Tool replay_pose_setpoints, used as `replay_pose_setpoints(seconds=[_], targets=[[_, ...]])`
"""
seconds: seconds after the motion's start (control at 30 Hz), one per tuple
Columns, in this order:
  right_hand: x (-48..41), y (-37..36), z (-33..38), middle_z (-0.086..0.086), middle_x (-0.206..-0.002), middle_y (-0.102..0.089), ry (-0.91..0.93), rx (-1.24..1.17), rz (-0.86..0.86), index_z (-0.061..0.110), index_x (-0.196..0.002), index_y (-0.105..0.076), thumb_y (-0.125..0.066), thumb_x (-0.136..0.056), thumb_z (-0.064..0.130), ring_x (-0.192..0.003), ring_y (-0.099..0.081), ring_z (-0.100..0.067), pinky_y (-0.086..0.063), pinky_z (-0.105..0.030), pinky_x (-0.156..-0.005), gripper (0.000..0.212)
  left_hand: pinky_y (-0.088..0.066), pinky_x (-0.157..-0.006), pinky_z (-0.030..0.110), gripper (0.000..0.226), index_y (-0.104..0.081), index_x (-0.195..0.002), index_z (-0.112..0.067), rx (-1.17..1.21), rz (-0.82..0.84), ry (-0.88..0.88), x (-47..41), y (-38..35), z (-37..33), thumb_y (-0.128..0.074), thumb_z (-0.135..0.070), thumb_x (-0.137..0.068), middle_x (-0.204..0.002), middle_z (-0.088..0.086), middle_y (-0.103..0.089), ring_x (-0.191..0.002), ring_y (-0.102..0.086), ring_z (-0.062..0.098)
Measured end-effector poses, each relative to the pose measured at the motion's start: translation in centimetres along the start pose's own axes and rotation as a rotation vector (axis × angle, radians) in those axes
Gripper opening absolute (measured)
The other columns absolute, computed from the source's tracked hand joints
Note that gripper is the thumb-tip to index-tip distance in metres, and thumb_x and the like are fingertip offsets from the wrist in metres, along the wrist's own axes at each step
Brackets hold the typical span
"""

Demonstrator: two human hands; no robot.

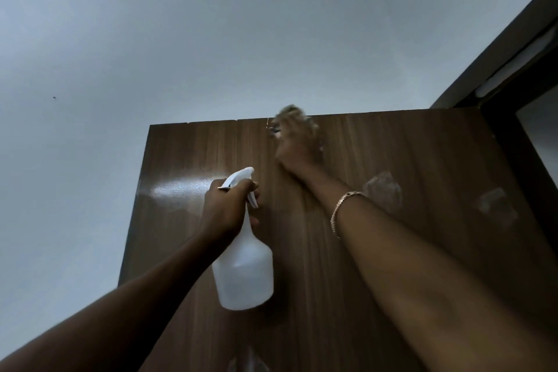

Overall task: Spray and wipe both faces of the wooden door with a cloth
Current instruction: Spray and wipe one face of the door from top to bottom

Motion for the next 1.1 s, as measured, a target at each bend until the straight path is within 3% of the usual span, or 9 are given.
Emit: replay_pose_setpoints(seconds=[0.13,0.23,0.37,0.47,0.6,0.77,0.83,0.97,1.1], targets=[[7.9,0.3,-2.3,0.002,-0.161,-0.034,0.448,0.044,0.259,0.024,-0.151,-0.040,-0.054,-0.090,0.018,-0.152,-0.020,-0.018,-0.009,-0.040,-0.119,0.063,-0.054,-0.049,0.034,0.025,-0.070,-0.087,0.008,0.040,0.051,-0.006,0.6,-2.4,0.1,-0.058,-0.014,-0.090,-0.081,0.028,-0.073,-0.057,-0.069,0.038],[10.2,4.7,-11.8,-0.007,-0.146,-0.053,0.272,0.068,0.049,0.017,-0.138,-0.055,-0.048,-0.092,0.014,-0.139,-0.044,-0.029,-0.021,-0.040,-0.115,0.046,-0.054,-0.054,0.035,0.022,-0.071,-0.087,0.002,0.070,0.138,0.003,1.7,-4.4,0.1,-0.059,-0.014,-0.095,-0.079,0.022,-0.073,-0.065,-0.068,0.040],[2.8,7.5,-17.3,-0.006,-0.153,-0.044,-0.233,0.029,-0.138,0.019,-0.143,-0.049,-0.046,-0.095,0.024,-0.145,-0.034,-0.027,-0.020,-0.048,-0.118,0.048,-0.051,-0.053,0.032,0.022,-0.070,-0.085,-0.002,0.070,0.181,0.003,2.5,-6.9,0.0,-0.058,-0.015,-0.098,-0.074,0.009,-0.072,-0.057,-0.064,0.031],[1.7,5.7,-13.2,-0.008,-0.144,-0.050,-0.022,0.061,-0.017,0.023,-0.134,-0.053,-0.050,-0.088,0.023,-0.135,-0.045,-0.032,-0.032,-0.049,-0.112,0.046,-0.052,-0.055,0.035,0.023,-0.071,-0.086,0.000,0.086,0.169,-0.012,2.7,-8.9,-0.5,-0.058,-0.015,-0.099,-0.075,0.010,-0.073,-0.059,-0.065,0.035],[10.3,6.5,-16.0,0.004,-0.155,-0.043,0.340,0.158,0.127,0.029,-0.144,-0.046,-0.048,-0.094,0.023,-0.147,-0.033,-0.017,-0.021,-0.044,-0.119,0.051,-0.051,-0.050,0.031,0.023,-0.070,-0.084,0.000,0.123,0.194,-0.016,3.6,-11.1,-1.3,-0.057,-0.012,-0.098,-0.074,0.014,-0.072,-0.052,-0.063,0.030],[5.4,10.8,-23.4,-0.006,-0.149,-0.050,-0.206,0.141,-0.139,0.018,-0.139,-0.055,-0.037,-0.088,0.028,-0.142,-0.039,-0.025,-0.025,-0.046,-0.115,0.054,-0.052,-0.052,0.032,0.025,-0.069,-0.092,0.007,0.130,0.223,-0.007,4.1,-13.6,-1.6,-0.057,-0.014,-0.099,-0.078,0.015,-0.072,-0.062,-0.064,0.037],[3.7,10.0,-20.5,-0.006,-0.144,-0.053,-0.159,0.109,-0.103,0.018,-0.135,-0.057,-0.044,-0.087,0.024,-0.137,-0.044,-0.028,-0.027,-0.042,-0.113,0.051,-0.052,-0.052,0.033,0.025,-0.069,-0.095,0.008,0.153,0.218,0.001,4.1,-14.8,-1.5,-0.058,-0.014,-0.098,-0.080,0.017,-0.073,-0.065,-0.065,0.040],[9.0,9.6,-20.4,-0.002,-0.151,-0.047,0.294,0.142,0.097,0.019,-0.141,-0.053,-0.046,-0.094,0.016,-0.145,-0.035,-0.022,-0.021,-0.041,-0.118,0.048,-0.050,-0.047,0.030,0.021,-0.070,-0.091,0.000,0.188,0.237,0.008,5.1,-17.2,-1.9,-0.056,-0.013,-0.099,-0.080,0.013,-0.073,-0.057,-0.062,0.034],[11.8,14.4,-29.8,-0.012,-0.151,-0.048,-0.102,0.175,-0.092,0.010,-0.141,-0.053,-0.040,-0.094,0.019,-0.142,-0.040,-0.031,-0.027,-0.047,-0.115,0.049,-0.051,-0.047,0.029,0.024,-0.069,-0.095,0.000,0.178,0.348,0.025,6.1,-20.0,-1.5,-0.054,-0.017,-0.102,-0.083,0.013,-0.074,-0.051,-0.061,0.026]])
Point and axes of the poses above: each hand's wrist, its own x-axis away from the middle knuckle, its own y-axis out of the back of the hand, z = x × y, the point moved 3 cm from there along -x, towards the middle knuckle
